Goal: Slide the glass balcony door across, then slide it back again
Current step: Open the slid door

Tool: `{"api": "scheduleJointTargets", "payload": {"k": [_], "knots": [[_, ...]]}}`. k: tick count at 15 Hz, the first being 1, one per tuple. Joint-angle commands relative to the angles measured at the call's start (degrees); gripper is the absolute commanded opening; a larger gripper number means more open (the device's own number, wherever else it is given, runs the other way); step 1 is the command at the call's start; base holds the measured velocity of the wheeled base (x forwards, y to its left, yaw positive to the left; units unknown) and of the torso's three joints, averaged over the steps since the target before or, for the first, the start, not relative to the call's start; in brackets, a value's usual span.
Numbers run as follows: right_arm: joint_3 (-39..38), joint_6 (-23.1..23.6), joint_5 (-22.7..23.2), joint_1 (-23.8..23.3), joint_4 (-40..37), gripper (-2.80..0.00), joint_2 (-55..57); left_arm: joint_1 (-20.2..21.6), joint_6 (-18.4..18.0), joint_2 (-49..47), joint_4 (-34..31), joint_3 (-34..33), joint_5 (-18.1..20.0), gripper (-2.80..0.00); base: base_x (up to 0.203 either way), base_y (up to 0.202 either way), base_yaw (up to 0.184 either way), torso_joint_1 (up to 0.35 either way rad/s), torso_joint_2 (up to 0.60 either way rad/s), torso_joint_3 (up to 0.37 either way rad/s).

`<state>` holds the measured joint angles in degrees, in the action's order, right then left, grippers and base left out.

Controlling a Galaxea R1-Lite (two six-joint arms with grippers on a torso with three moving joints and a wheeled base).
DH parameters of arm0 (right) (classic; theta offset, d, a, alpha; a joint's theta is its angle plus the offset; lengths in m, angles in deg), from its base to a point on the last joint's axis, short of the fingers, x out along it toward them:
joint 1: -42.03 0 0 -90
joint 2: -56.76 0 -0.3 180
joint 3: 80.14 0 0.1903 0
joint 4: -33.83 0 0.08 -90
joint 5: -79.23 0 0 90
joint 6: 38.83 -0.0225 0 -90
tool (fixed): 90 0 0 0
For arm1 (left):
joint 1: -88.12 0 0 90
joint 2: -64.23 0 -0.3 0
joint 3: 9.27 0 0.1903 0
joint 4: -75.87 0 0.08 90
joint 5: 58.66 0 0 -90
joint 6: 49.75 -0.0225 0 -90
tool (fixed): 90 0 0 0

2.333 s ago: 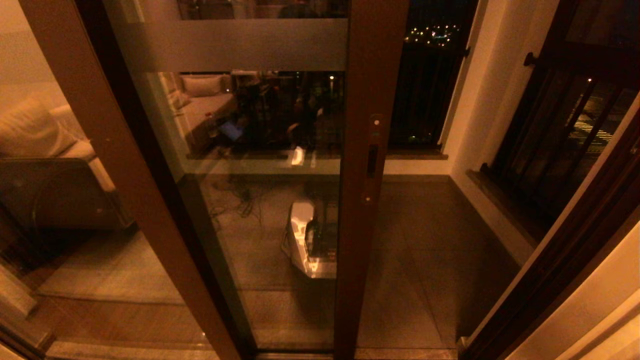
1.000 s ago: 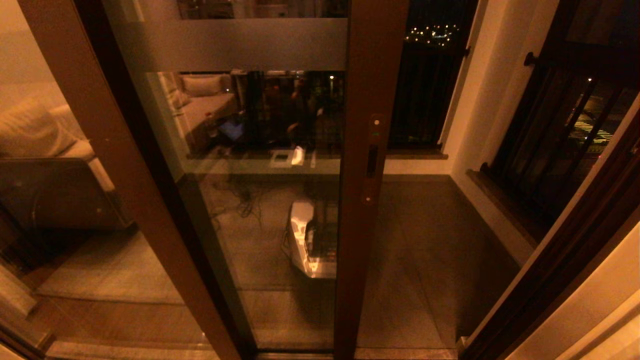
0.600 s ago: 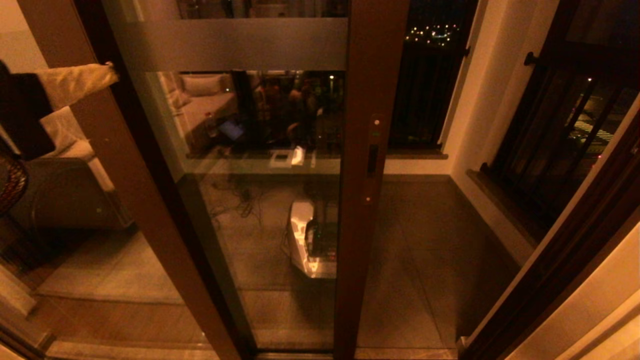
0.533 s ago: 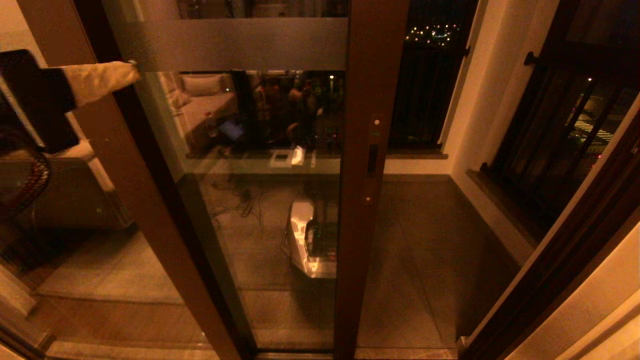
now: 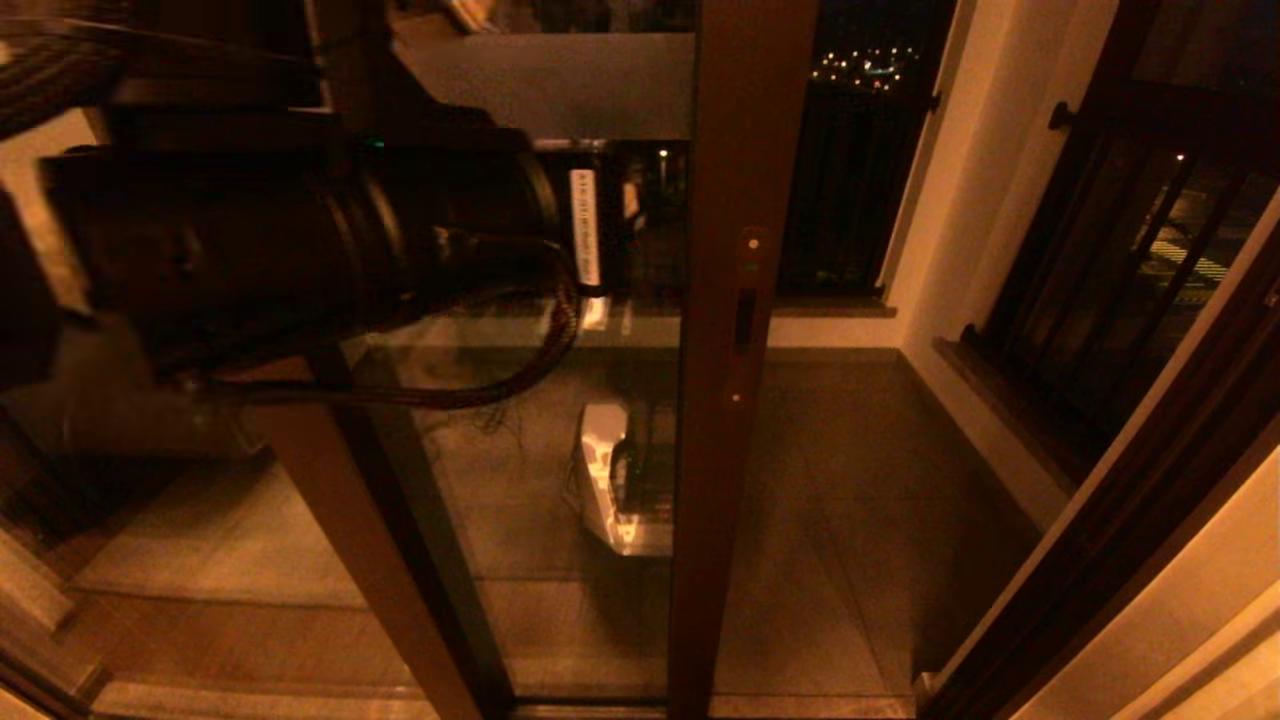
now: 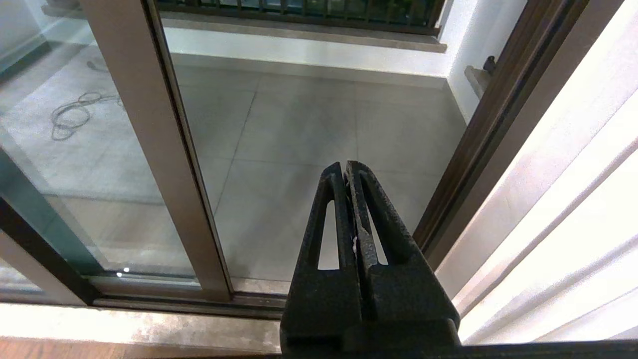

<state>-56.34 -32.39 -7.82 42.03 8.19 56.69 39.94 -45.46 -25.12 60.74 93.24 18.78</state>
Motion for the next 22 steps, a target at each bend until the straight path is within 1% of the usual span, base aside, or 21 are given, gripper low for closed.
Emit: {"api": "scheduleJointTargets", "payload": {"k": [1,3,6,7,9,11,13,17,18,20,21,22], "knots": [[0.0,0.06,0.04,0.07,-0.01,-2.8,0.07,-1.4,0.57,-8.73,0.56,5.0,-0.09,-2.8,0.0,0.0,0.0,0.0,0.0,0.0],[0.0,0.06,0.04,0.09,-0.01,-2.8,0.07,-2.23,1.68,-14.49,4.39,8.07,-0.11,-2.8,0.0,0.0,0.0,0.0,0.0,0.0],[0.0,0.06,0.04,0.0,-0.01,-2.8,0.07,-3.58,2.0,-22.12,14.18,12.26,-0.36,-2.8,0.0,0.0,0.0,0.0,0.0,0.0],[0.0,0.06,0.04,0.0,-0.01,-2.8,0.07,-3.98,2.06,-23.47,15.16,12.82,-0.24,-2.8,0.0,0.0,0.0,0.0,0.0,0.0],[0.0,0.06,0.04,0.02,-0.01,-2.8,0.07,-4.1,2.23,-26.81,15.68,14.63,-0.24,-2.8,0.0,0.0,0.0,0.0,0.0,0.0],[0.0,0.06,0.04,0.0,-0.01,-2.8,0.07,-4.1,2.22,-30.43,17.71,16.98,-0.39,-2.8,0.0,0.0,0.0,0.0,0.0,0.0],[0.0,0.06,0.04,0.02,-0.01,-2.8,0.07,-4.11,2.15,-33.74,19.54,19.57,-1.36,-2.8,0.0,0.0,0.0,0.0,0.0,0.0],[0.0,0.06,0.04,0.0,-0.01,-2.8,0.07,-3.82,1.83,-39.26,19.79,25.27,-2.46,-2.8,0.0,0.0,0.0,0.0,0.0,0.0],[0.0,0.06,0.04,0.07,-0.01,-2.8,0.07,-3.58,1.55,-41.14,19.8,26.89,-3.12,-2.8,0.0,0.0,0.0,0.0,0.0,0.0],[0.0,0.06,0.04,0.0,-0.01,-2.8,0.07,-3.21,0.23,-44.49,19.87,30.44,-6.48,-2.8,0.0,0.0,0.0,0.0,0.0,0.0],[0.0,0.06,0.04,0.0,-0.01,-2.8,0.07,-3.15,-0.55,-45.3,19.88,31.25,-7.54,-2.8,0.0,0.0,0.0,0.0,0.0,0.0],[0.0,0.06,0.04,0.08,-0.01,-2.8,0.07,-3.06,-0.85,-45.64,19.88,31.28,-7.57,-2.8,0.0,0.0,0.0,0.0,0.0,0.0]]}}
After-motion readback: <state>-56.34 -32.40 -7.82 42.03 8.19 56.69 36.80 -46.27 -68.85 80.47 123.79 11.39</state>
